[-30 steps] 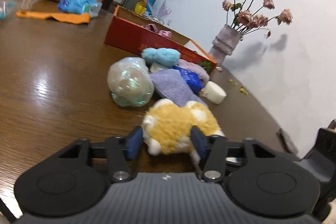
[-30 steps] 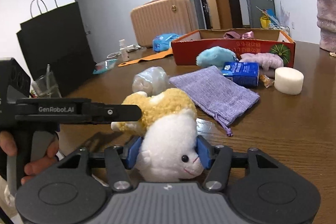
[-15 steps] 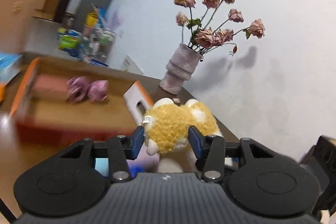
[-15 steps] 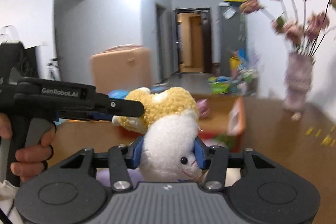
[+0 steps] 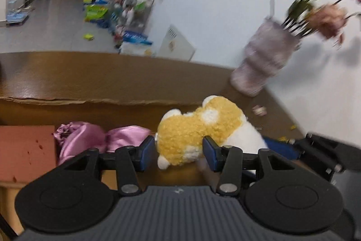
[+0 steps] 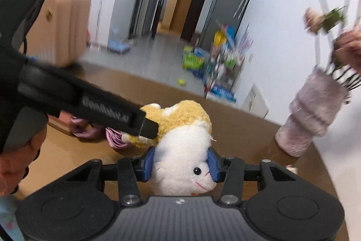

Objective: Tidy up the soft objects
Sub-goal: 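Carry the plush sheep with the left tool into the cardboard box and open, then move the left tool back to the table toward the lavender cloth bag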

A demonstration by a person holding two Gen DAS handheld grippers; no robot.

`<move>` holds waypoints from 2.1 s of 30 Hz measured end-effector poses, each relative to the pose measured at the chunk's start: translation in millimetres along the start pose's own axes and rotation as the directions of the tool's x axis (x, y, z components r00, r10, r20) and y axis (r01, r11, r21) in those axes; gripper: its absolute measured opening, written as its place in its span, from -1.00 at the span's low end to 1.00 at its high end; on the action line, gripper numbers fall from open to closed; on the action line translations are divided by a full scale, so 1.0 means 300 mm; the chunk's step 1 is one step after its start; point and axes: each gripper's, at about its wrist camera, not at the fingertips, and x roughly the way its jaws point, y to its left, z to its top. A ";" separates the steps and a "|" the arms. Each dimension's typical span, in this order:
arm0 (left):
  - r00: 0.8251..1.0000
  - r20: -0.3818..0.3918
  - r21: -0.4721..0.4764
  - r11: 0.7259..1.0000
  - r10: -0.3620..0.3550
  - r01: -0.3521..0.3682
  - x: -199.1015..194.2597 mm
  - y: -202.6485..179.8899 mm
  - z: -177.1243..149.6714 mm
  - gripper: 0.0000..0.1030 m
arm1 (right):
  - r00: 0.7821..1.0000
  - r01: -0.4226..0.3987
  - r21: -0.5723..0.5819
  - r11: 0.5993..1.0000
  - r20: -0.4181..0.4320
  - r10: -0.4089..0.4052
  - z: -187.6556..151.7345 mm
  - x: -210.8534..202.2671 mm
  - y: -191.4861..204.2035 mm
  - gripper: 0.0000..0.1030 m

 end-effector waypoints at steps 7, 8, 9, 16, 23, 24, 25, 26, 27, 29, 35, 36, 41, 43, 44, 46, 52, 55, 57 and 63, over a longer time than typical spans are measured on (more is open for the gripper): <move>1.000 0.010 -0.025 1.000 -0.009 0.009 0.012 0.085 -0.007 -0.01 | 0.987 -0.126 0.093 0.988 -0.090 0.135 0.011 0.123 -0.007 -0.09; 1.000 0.004 -0.034 0.999 -0.013 0.014 0.015 0.091 -0.008 0.00 | 0.984 -0.137 0.095 0.986 -0.098 0.146 0.012 0.139 -0.006 -0.09; 1.000 -0.001 -0.039 0.999 -0.014 0.014 0.014 0.089 -0.011 0.00 | 0.980 -0.151 0.102 0.983 -0.113 0.162 0.014 0.151 -0.005 -0.09; 1.000 0.001 -0.048 0.999 0.010 -0.010 -0.009 0.096 -0.021 0.10 | 0.964 -0.179 0.053 0.982 -0.188 0.186 0.053 0.222 0.013 -0.03; 0.996 0.059 0.000 0.997 0.071 -0.071 -0.177 0.045 0.021 0.11 | 0.964 -0.235 0.138 0.962 -0.092 0.249 0.133 0.063 -0.060 0.17; 0.994 0.075 0.006 0.997 0.083 -0.083 -0.225 0.037 0.029 0.11 | 0.967 -0.234 0.137 0.962 -0.073 0.246 0.149 0.017 -0.071 0.19; 0.992 0.089 0.012 0.996 0.092 -0.094 -0.261 0.026 0.037 0.13 | 0.970 -0.228 0.131 0.965 -0.055 0.236 0.164 -0.032 -0.083 0.18; 0.989 0.104 0.019 0.994 0.103 -0.105 -0.305 0.016 0.043 0.14 | 0.974 -0.217 0.123 0.968 -0.039 0.223 0.179 -0.080 -0.088 0.18; 0.986 0.120 0.027 0.993 0.112 -0.116 -0.354 0.003 0.047 0.15 | 0.979 -0.201 0.112 0.973 -0.021 0.205 0.193 -0.137 -0.093 0.18; 0.980 0.151 0.047 0.989 0.129 -0.138 -0.458 -0.025 0.051 0.19 | 0.982 -0.186 0.093 0.978 0.009 0.186 0.217 -0.228 -0.111 0.18; 0.958 0.245 0.088 0.980 0.150 -0.176 -0.745 -0.122 0.022 0.30 | 0.982 -0.171 0.087 0.981 0.102 0.161 0.218 -0.515 -0.126 0.18; 0.955 0.255 0.090 0.980 0.151 -0.179 -0.781 -0.137 0.014 0.31 | 0.981 -0.168 0.086 0.982 0.111 0.158 0.213 -0.553 -0.129 0.18; 0.931 0.336 0.128 0.972 0.144 -0.196 -0.954 -0.209 -0.132 0.46 | 0.976 -0.138 0.067 0.988 0.181 0.124 0.119 -0.724 -0.113 0.24; 0.922 0.359 0.140 0.968 0.146 -0.208 -1.006 -0.223 -0.244 0.46 | 0.967 -0.153 0.063 0.986 0.215 0.137 0.031 -0.773 -0.099 0.24; 0.918 0.367 0.150 0.965 0.148 -0.215 -1.030 -0.223 -0.302 0.47 | 0.963 -0.162 0.061 0.985 0.227 0.144 -0.013 -0.792 -0.087 0.24; 0.907 0.399 0.179 0.958 0.136 -0.222 -1.072 -0.232 -0.428 0.48 | 0.953 -0.176 0.055 0.983 0.258 0.156 -0.116 -0.840 -0.059 0.27; 0.855 0.490 0.197 0.934 0.169 -0.298 -1.143 -0.261 -0.804 0.56 | 0.918 -0.240 0.063 0.969 0.340 0.205 -0.431 -0.946 0.051 0.39; 0.856 0.490 0.162 0.947 0.166 -0.277 -1.175 -0.252 -0.953 0.57 | 0.907 -0.267 0.070 0.961 0.356 0.226 -0.576 -0.977 0.116 0.40; 0.852 0.490 0.126 0.953 0.182 -0.276 -1.190 -0.254 -1.042 0.58 | 0.899 -0.285 0.087 0.955 0.369 0.235 -0.660 -0.999 0.162 0.42; 0.876 0.421 0.055 0.957 0.237 -0.286 -1.206 -0.236 -1.233 0.59 | 0.912 -0.280 0.165 0.946 0.353 0.208 -0.898 -1.022 0.271 0.44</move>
